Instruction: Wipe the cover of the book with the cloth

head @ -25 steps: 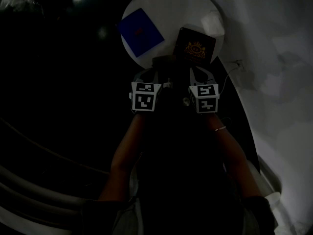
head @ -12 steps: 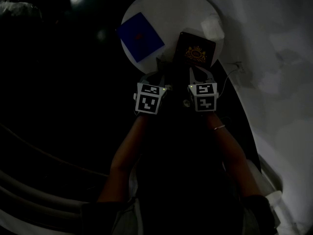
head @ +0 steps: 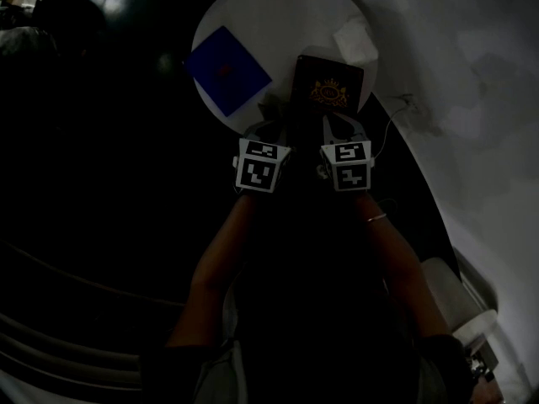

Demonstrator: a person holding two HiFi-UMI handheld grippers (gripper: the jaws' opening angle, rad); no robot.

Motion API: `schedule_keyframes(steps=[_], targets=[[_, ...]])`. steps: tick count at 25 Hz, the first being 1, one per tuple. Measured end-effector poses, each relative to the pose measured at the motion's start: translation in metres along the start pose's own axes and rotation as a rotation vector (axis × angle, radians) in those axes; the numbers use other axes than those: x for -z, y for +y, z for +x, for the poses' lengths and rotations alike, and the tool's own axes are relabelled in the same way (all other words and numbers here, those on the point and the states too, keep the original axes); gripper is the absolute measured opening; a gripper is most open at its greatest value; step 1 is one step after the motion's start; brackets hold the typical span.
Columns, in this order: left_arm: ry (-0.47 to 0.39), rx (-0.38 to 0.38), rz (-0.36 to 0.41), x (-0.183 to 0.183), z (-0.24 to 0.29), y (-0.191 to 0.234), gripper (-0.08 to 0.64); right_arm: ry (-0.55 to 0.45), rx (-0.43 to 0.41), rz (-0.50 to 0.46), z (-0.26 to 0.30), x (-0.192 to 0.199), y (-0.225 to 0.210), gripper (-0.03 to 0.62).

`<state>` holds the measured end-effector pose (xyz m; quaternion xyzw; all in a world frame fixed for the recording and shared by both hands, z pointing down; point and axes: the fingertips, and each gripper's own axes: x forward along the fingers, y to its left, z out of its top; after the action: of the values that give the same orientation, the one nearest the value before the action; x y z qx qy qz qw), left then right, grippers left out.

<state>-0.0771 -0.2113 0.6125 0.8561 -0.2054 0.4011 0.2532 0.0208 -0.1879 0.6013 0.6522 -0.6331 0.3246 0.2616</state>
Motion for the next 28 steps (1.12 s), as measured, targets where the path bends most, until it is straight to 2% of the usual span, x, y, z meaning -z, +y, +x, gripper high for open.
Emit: schedule_keyframes(steps=[13,20,28], targets=[[-0.013,0.043,0.107,-0.075,0.049,0.020,0.026,0.020,0.016,0.091,0.009,-0.003,-0.004,0.029],[-0.049,0.055,0.123,-0.118,0.074,0.034,0.025,0.039,0.011,0.124,0.009,-0.005,-0.005,0.029],[-0.060,0.043,0.112,-0.150,0.090,0.042,0.025,0.043,0.009,0.125,0.010,-0.005,-0.007,0.029]])
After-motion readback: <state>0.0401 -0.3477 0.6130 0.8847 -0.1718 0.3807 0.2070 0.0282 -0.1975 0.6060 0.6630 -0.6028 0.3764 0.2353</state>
